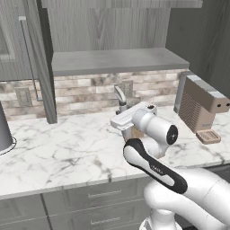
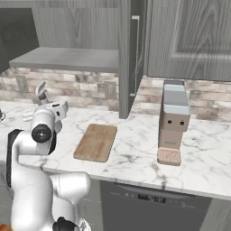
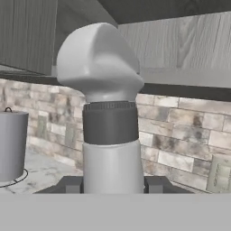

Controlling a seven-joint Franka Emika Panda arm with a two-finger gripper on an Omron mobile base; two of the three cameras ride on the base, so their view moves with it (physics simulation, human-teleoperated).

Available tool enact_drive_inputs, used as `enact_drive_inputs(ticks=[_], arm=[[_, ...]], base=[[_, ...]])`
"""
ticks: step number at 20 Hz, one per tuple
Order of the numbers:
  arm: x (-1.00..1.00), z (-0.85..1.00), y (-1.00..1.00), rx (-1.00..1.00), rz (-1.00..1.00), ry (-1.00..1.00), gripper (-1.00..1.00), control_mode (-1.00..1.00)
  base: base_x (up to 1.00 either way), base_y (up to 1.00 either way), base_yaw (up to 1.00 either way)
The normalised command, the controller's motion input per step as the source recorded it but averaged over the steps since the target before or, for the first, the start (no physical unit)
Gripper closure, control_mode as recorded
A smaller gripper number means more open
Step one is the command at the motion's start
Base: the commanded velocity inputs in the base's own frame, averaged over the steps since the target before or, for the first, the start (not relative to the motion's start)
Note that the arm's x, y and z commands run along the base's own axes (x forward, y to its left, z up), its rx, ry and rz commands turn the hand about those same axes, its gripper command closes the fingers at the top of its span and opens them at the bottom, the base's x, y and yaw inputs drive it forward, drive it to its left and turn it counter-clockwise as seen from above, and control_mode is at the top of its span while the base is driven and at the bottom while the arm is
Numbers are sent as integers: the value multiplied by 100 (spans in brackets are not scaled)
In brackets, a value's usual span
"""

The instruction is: Grab the spray bottle from the cabinet, then place it next to the cutting board for sanitizing. Then grab the dish brush from the countertop next to the sink and place it next to the cutting board.

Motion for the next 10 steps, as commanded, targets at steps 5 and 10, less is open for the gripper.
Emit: enact_drive_inputs(ticks=[5,10], arm=[[18,-36,0,0,11,0,100,-100],[16,-27,0,1,11,0,100,-100]], base=[[0,0,0],[0,0,0]])
